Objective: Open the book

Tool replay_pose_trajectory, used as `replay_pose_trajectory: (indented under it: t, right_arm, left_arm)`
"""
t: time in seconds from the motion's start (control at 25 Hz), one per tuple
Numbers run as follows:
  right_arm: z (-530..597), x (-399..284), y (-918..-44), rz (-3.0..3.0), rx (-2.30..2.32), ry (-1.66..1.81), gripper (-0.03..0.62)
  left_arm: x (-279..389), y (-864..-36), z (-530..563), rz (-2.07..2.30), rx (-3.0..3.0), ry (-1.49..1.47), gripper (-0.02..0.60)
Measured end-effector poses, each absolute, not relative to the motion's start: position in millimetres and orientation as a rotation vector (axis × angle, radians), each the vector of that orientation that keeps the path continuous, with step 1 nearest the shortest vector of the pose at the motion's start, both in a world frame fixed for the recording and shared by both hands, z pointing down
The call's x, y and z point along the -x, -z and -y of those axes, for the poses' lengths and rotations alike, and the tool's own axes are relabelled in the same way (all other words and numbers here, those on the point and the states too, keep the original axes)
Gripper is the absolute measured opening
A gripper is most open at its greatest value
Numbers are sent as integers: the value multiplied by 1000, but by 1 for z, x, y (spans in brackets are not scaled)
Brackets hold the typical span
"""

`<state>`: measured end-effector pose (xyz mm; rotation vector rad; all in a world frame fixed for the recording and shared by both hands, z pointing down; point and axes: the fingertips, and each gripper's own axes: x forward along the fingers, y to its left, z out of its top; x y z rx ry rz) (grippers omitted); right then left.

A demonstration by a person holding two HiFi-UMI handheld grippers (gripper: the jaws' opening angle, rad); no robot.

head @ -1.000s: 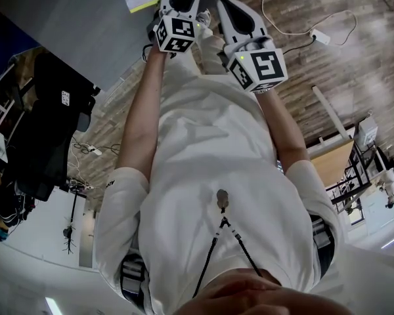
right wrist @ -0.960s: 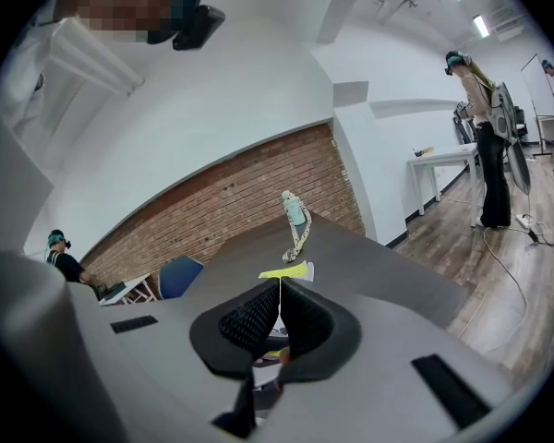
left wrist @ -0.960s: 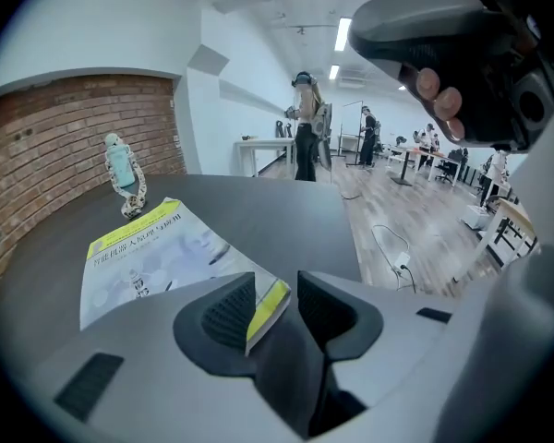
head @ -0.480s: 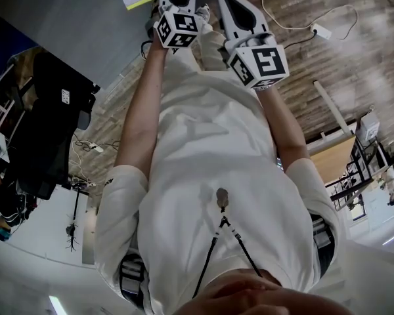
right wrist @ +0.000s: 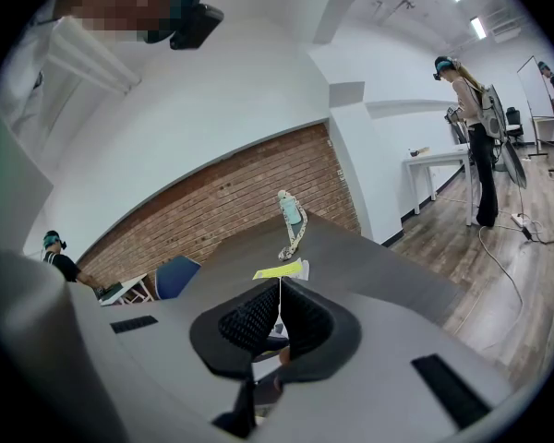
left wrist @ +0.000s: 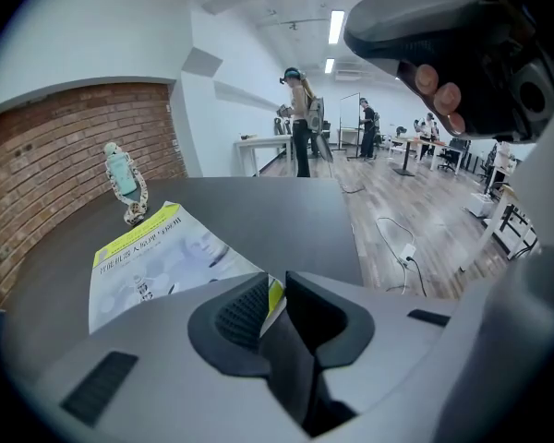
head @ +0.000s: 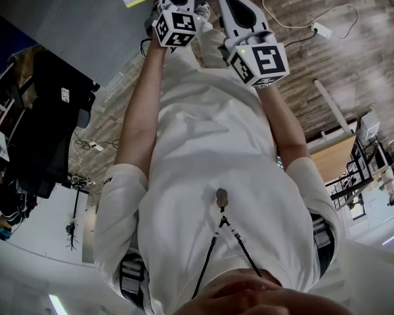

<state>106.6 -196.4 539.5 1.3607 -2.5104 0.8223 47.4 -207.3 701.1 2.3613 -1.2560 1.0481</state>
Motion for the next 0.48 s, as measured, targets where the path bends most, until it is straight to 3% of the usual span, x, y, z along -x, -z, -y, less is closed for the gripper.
replay_pose_trajectory:
  t: [0.48]
  right_arm:
    - [199, -118, -537, 2514, -1362, -817, 37]
  left_arm:
    - [-46, -697, 203, 1349, -2283, -1059, 46]
